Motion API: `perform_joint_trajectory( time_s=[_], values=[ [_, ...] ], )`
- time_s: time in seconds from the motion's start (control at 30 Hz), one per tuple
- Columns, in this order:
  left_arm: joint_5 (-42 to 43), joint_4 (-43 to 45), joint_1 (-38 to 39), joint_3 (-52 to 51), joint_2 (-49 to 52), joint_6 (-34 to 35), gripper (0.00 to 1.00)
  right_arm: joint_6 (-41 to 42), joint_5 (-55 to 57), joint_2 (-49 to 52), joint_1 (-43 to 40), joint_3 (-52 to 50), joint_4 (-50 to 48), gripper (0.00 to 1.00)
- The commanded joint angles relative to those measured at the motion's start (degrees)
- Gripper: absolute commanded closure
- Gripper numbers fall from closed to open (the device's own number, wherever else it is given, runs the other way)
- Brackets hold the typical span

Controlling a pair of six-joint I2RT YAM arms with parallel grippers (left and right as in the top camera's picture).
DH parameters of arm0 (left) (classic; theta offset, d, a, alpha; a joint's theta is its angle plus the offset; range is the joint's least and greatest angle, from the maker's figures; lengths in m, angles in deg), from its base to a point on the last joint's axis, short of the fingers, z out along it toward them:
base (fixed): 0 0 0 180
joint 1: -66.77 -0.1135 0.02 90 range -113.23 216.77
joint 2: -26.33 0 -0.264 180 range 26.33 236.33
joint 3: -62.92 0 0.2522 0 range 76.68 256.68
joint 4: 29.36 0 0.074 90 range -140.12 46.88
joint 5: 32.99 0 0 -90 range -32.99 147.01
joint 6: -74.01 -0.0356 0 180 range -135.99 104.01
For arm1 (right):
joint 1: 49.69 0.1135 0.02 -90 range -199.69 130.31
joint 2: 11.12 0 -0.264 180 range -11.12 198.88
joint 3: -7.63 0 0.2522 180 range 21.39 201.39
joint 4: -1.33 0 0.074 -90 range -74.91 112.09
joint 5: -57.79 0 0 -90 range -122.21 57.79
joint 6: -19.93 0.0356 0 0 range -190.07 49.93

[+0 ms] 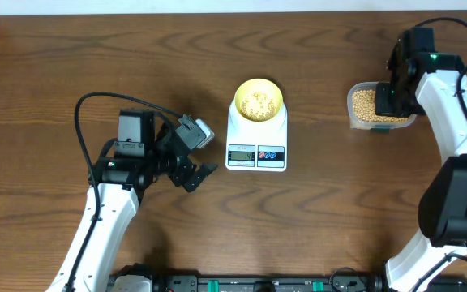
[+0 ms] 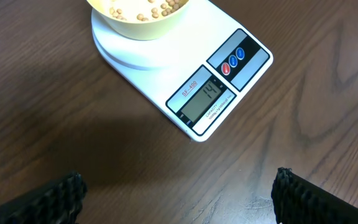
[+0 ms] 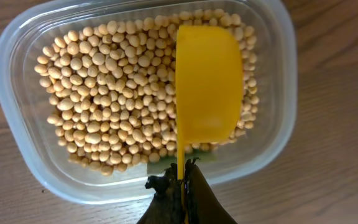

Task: Scoop item into bowl and weigh 50g on scale
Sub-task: 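Return the scoop to the tub and scoop more soybeans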

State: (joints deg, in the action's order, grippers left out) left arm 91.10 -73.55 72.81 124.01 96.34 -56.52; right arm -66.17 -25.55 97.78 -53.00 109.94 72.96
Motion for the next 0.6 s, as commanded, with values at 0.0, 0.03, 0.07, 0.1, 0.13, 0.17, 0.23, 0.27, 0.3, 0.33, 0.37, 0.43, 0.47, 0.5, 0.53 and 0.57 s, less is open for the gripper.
perform_joint_trajectory(
  time_s=[0.0,0.03,0.07,0.1,0.13,0.17,0.23,0.27,0.3,0.33,0.37,0.43,0.47,0.5,0.53,0.57],
  values=[
    [-0.46,-0.11,-0.28,-0.61,-0.04,0.07,0.02,0.09,-3.82,2.45,-0.39,0.24,-0.28,0.99],
    [-0.46,-0.11,-0.28,-0.61,-0.04,0.07,0.02,-0.9,-6.78,2.82,-0.39,0.24,-0.57,0.99],
    [-0.46,-0.11,-0.28,-0.61,-0.04,0.07,0.02,-1.57,-8.79,3.52,-0.42,0.24,-0.98,0.99],
    [-0.46,-0.11,-0.28,-0.61,-0.04,0.07,0.03,-2.14,-10.45,3.65,-0.59,0.24,-1.29,0.99],
    [-0.46,-0.11,-0.28,-0.61,-0.04,0.07,0.02,-2.49,-11.32,4.0,-0.72,0.22,-1.4,0.99],
    [-0.46,-0.11,-0.28,-0.61,-0.04,0.07,0.03,-3.02,-12.79,4.22,-1.07,0.22,-1.36,0.99],
    [-0.46,-0.11,-0.28,-0.61,-0.04,0.07,0.03,-4.09,-14.93,4.28,-1.86,0.22,-1.25,0.99],
    [-0.48,-0.09,-0.28,-0.61,-0.04,0.07,0.02,-4.72,-16.74,4.26,-2.58,0.24,-1.25,0.99],
    [-0.46,-0.11,-0.28,-0.61,-0.04,0.07,0.02,-5.38,-19.78,4.26,-3.93,0.24,-1.22,0.99],
    [-0.46,-0.11,-0.28,-0.61,-0.04,0.07,0.02,-5.86,-21.62,4.26,-4.85,0.24,-1.14,0.99],
    [-0.46,-0.11,-0.28,-0.61,-0.04,0.07,0.02,-6.58,-23.67,4.26,-5.88,0.24,-1.07,0.99],
    [-0.46,-0.11,-0.28,-0.61,-0.04,0.07,0.02,-8.02,-28.41,4.26,-8.41,0.22,-1.01,0.99],
    [-0.48,-0.11,-0.28,-0.61,-0.04,0.07,0.02,-8.87,-30.56,4.26,-9.51,0.24,-0.98,0.99],
    [-0.46,-0.11,-0.28,-0.61,-0.04,0.07,0.02,-9.97,-33.4,4.26,-11.04,0.22,-0.81,0.99],
    [-0.46,-0.11,-0.28,-0.61,-0.04,0.07,0.02,-10.73,-36.04,4.26,-12.5,0.22,-0.63,0.99],
    [-0.46,-0.11,-0.28,-0.61,-0.04,0.07,0.02,-11.34,-37.86,4.26,-13.33,0.22,-0.59,0.99]
  ],
)
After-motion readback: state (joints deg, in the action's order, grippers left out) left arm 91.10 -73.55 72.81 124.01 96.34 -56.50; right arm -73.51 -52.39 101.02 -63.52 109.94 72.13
